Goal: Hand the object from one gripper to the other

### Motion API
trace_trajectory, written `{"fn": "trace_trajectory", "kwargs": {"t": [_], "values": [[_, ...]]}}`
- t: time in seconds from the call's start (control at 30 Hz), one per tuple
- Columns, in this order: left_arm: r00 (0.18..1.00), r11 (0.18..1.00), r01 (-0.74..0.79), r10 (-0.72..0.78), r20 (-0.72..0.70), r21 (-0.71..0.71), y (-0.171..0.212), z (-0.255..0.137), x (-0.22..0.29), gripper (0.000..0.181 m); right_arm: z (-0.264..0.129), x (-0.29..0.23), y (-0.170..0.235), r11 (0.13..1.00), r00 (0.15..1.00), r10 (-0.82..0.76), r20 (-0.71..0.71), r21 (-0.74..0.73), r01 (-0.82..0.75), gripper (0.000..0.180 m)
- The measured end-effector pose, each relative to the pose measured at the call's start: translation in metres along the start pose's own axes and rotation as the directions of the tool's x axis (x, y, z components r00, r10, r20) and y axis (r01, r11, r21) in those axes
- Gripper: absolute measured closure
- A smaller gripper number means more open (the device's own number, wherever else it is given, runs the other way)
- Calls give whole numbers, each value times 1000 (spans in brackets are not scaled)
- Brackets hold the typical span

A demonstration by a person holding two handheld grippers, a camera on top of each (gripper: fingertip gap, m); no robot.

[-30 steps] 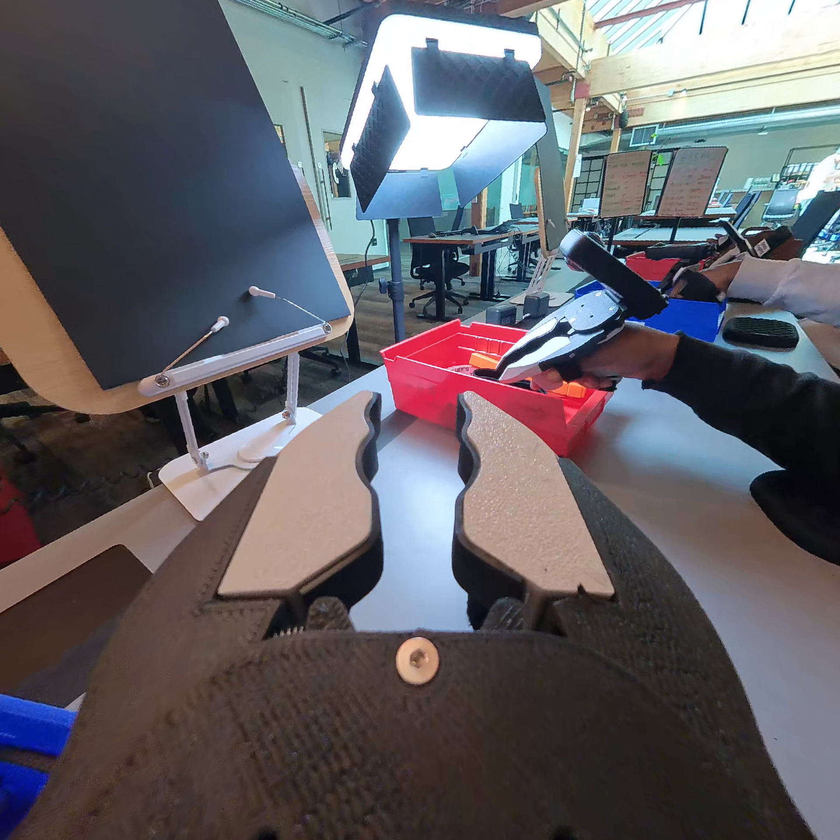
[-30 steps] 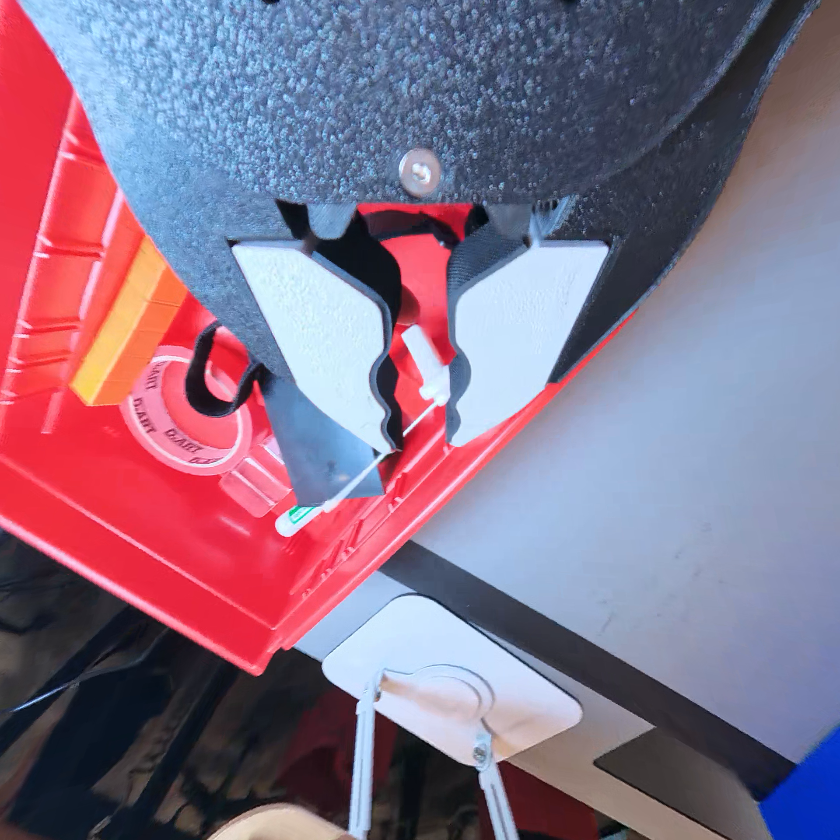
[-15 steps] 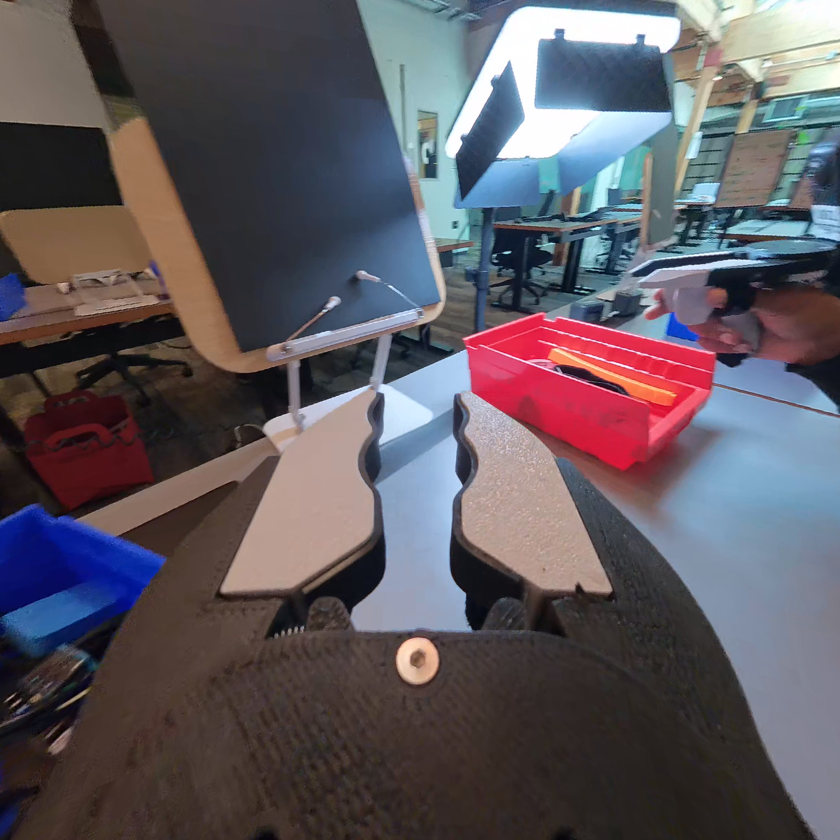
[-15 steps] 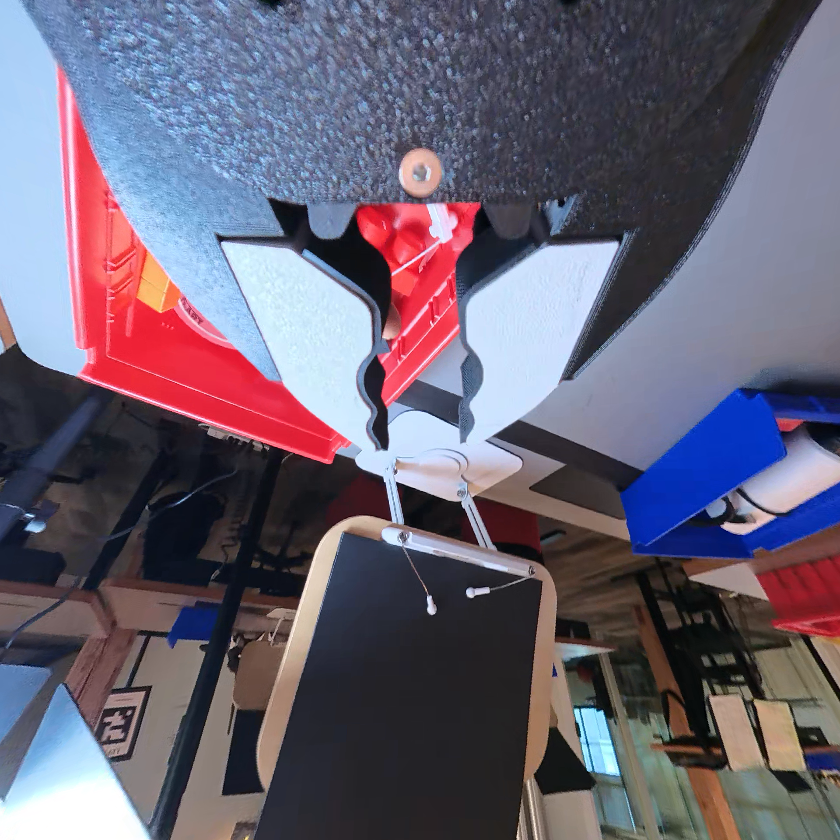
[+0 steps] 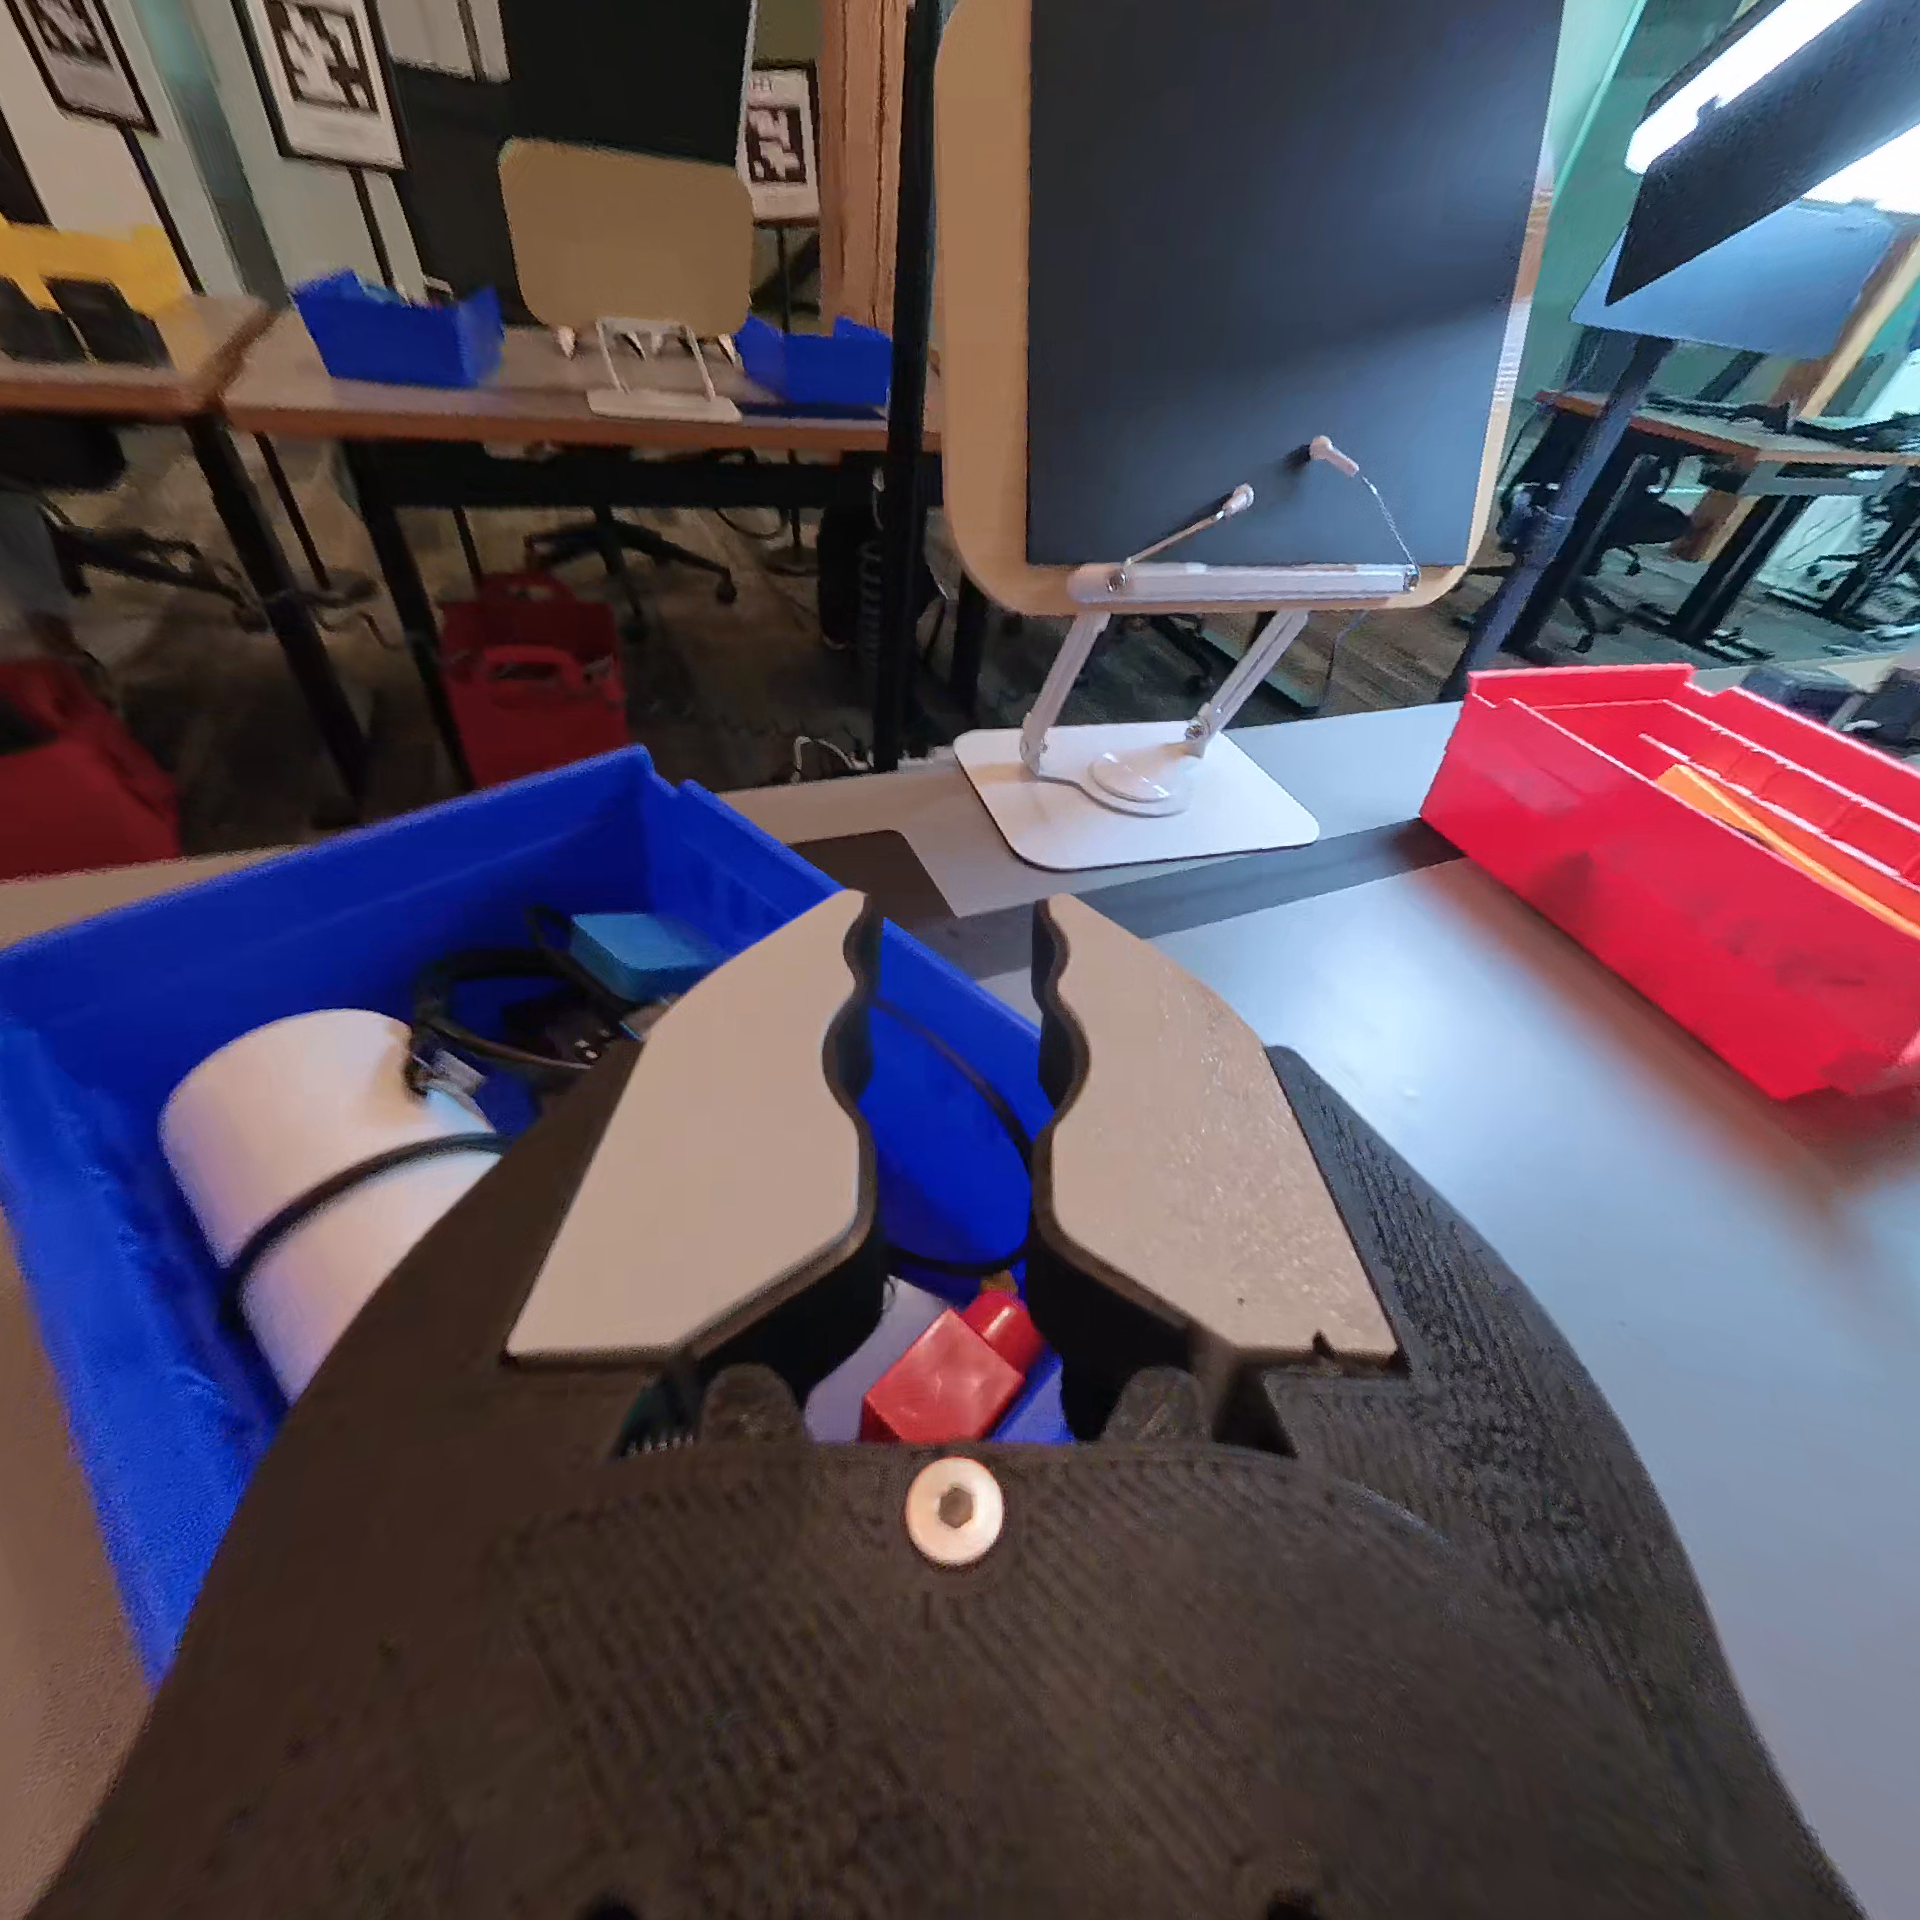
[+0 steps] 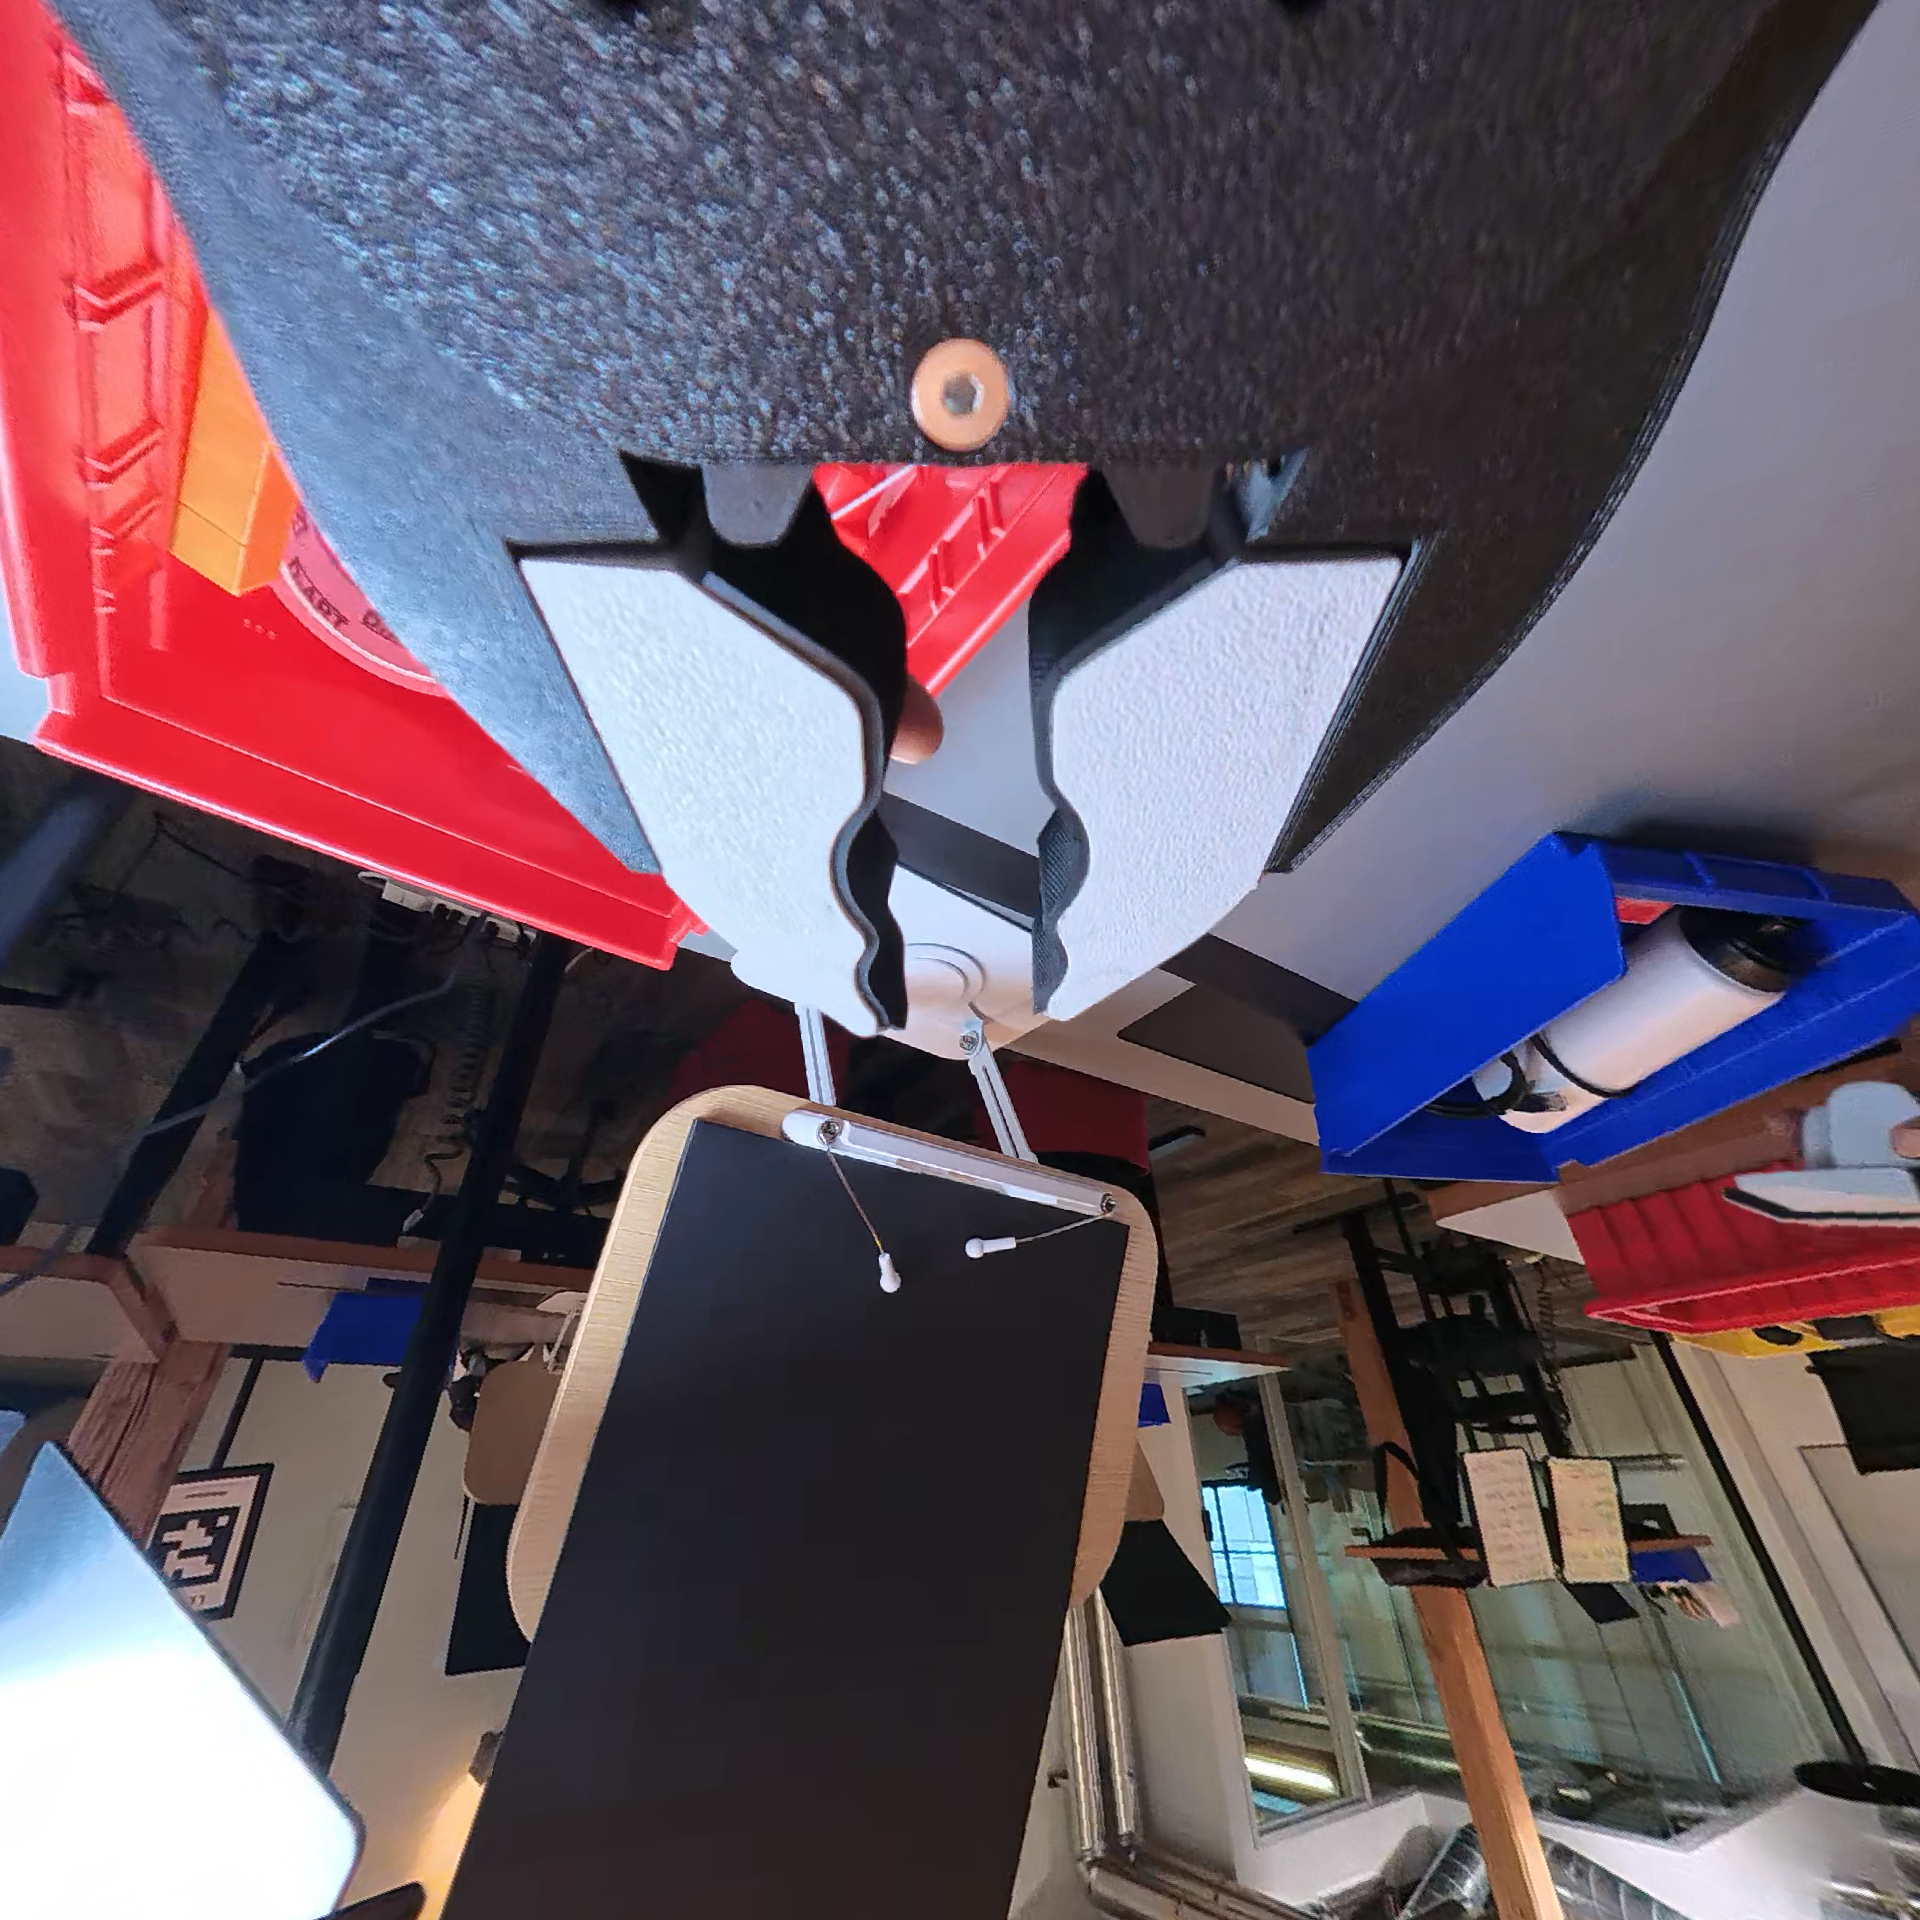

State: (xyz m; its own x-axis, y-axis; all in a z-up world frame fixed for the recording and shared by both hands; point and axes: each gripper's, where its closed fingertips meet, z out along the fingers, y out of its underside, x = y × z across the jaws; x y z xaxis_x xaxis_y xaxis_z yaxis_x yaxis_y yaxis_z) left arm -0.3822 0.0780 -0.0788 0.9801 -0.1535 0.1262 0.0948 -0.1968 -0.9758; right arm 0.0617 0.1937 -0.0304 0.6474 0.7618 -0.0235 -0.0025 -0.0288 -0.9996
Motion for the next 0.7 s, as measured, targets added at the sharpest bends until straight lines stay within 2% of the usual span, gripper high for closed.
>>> {"fn": "trace_trajectory", "kwargs": {"t": [0.03,0.13,0.27,0.4,0.53,0.63,0.7], "values": [[1000,1000,23,-23,-18,-21,7,5,1,154,1,-1,0,1000,1000,-2,4,-1,2,157],[998,994,53,-57,-36,-100,31,22,2,153,2,-4,1,1000,1000,-18,11,-1,18,158],[998,987,43,-37,43,-154,50,32,-12,155,4,-9,1,999,999,-44,26,-2,44,160],[978,987,-30,62,200,-161,44,18,-39,156,2,-16,-5,996,996,-83,37,14,83,161],[909,962,-126,209,361,-241,45,-4,-75,155,1,-20,-7,995,995,-96,41,27,95,162],[879,953,-154,254,403,-262,45,-16,-89,154,1,-21,-6,995,994,-96,44,23,95,162],[892,963,-124,213,398,-238,44,-18,-92,154,2,-21,-5,995,994,-99,46,19,99,162]]}}
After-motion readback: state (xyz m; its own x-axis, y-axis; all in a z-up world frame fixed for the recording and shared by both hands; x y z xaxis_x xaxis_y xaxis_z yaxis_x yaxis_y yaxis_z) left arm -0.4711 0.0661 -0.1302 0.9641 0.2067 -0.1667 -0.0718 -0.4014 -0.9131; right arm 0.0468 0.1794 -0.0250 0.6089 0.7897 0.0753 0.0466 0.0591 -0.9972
